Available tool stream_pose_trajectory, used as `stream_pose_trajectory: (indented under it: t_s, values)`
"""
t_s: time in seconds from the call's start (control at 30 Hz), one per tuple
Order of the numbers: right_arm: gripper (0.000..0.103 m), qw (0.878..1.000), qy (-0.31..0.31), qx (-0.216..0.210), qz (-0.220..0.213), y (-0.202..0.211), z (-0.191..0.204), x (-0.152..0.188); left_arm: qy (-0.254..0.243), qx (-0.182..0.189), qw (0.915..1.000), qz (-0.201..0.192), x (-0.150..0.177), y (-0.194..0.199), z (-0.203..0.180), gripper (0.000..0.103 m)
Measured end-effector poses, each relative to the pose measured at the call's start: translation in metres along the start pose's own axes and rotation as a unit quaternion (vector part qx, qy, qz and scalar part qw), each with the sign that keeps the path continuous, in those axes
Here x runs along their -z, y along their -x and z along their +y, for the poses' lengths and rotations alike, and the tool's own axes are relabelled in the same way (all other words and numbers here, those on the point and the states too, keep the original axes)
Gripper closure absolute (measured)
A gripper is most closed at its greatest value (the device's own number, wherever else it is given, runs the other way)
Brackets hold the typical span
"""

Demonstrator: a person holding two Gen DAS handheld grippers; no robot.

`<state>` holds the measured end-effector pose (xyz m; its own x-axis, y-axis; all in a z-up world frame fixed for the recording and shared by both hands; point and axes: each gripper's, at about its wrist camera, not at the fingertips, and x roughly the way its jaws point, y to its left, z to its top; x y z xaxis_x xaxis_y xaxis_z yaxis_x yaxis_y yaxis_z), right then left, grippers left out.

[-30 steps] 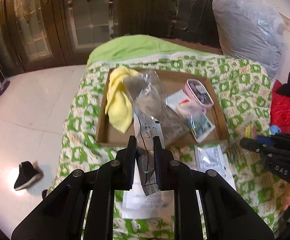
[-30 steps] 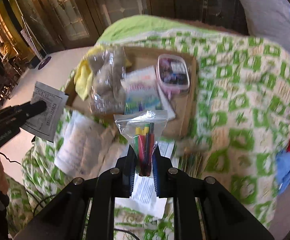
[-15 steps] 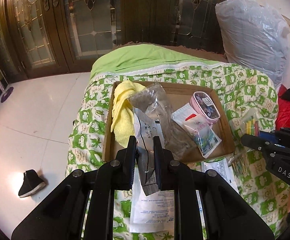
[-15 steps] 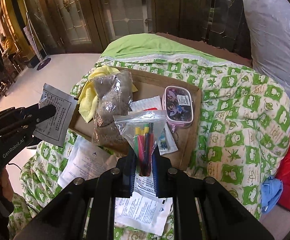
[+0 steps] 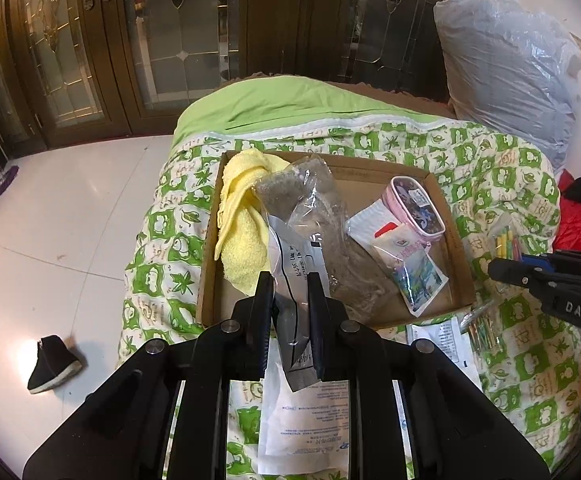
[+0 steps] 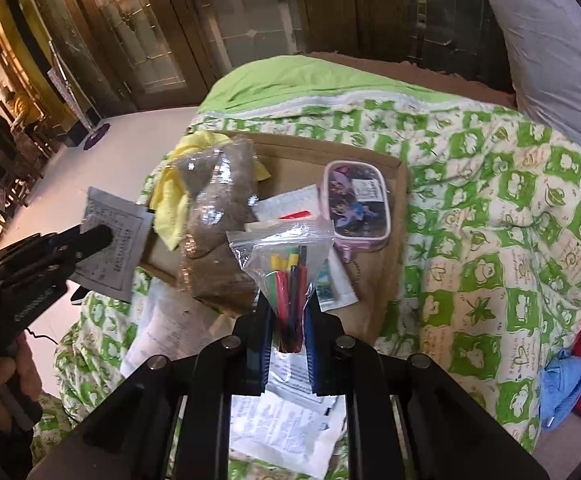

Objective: Organize soft objects
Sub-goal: 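Carry sachet with left gripper while right carries pencil bag into the tray, open both, then grasp the large white packet with left gripper while right grasps a grey-white sachet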

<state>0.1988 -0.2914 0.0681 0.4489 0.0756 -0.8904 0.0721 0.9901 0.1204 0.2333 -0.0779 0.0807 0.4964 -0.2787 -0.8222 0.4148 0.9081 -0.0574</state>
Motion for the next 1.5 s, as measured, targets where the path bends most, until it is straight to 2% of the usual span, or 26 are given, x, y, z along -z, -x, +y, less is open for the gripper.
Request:
stream_pose_trajectory:
  t_s: [0.2,0.43,0.63,0.9,1.0,1.1,1.13,1.17,1.2,1.23,1.3,1.37,1.5]
  values:
    - [0.090,0.999,-0.033,-0.007,0.014,-0.019,-0.024,-0.003,0.015,0.009,0.9998,0.014,-0.003,-0.018,0.010,0.088]
    - [0.090,0.998,-0.053,-0.010,0.024,-0.053,-0.031,0.002,0.029,0.020,0.9985,0.042,-0.002,-0.051,0.020,0.088]
    - [0.090,0.998,-0.064,-0.010,0.023,-0.079,-0.034,0.002,0.038,0.020,0.9982,0.043,-0.005,-0.074,0.031,0.087]
    - [0.090,0.998,-0.066,-0.006,0.018,-0.088,-0.038,-0.006,0.052,0.019,0.9974,0.047,-0.005,-0.095,0.039,0.085]
    - [0.089,0.998,-0.061,-0.003,0.017,-0.093,-0.037,-0.007,0.053,0.015,0.9973,0.049,0.001,-0.100,0.040,0.081]
    - [0.089,0.998,-0.064,-0.004,0.007,-0.092,-0.039,-0.007,0.043,0.017,0.9978,0.046,0.008,-0.096,0.039,0.066]
    - [0.089,0.998,-0.064,-0.002,0.005,-0.091,-0.040,-0.007,0.041,0.015,0.9981,0.043,0.009,-0.094,0.038,0.060]
    - [0.089,0.998,-0.064,0.002,0.002,-0.090,-0.040,-0.007,0.040,0.015,0.9985,0.036,0.009,-0.089,0.038,0.048]
    - [0.085,0.998,-0.064,0.007,-0.001,-0.090,-0.041,-0.006,0.041,0.015,0.9986,0.031,0.008,-0.086,0.039,0.043]
    - [0.074,0.998,-0.064,0.009,-0.003,-0.090,-0.042,-0.006,0.043,0.017,0.9986,0.025,0.007,-0.081,0.040,0.036]
    - [0.058,0.998,-0.069,0.004,-0.008,-0.088,-0.045,-0.004,0.042,0.029,0.9986,0.011,0.008,-0.069,0.041,0.036]
    - [0.053,0.998,-0.068,-0.005,-0.016,-0.083,-0.044,0.000,0.037,0.025,0.9990,-0.006,0.013,-0.055,0.043,0.036]
    - [0.048,0.998,-0.044,0.012,-0.040,-0.069,-0.037,0.009,0.048,0.034,0.9980,-0.023,0.032,-0.033,0.044,0.035]
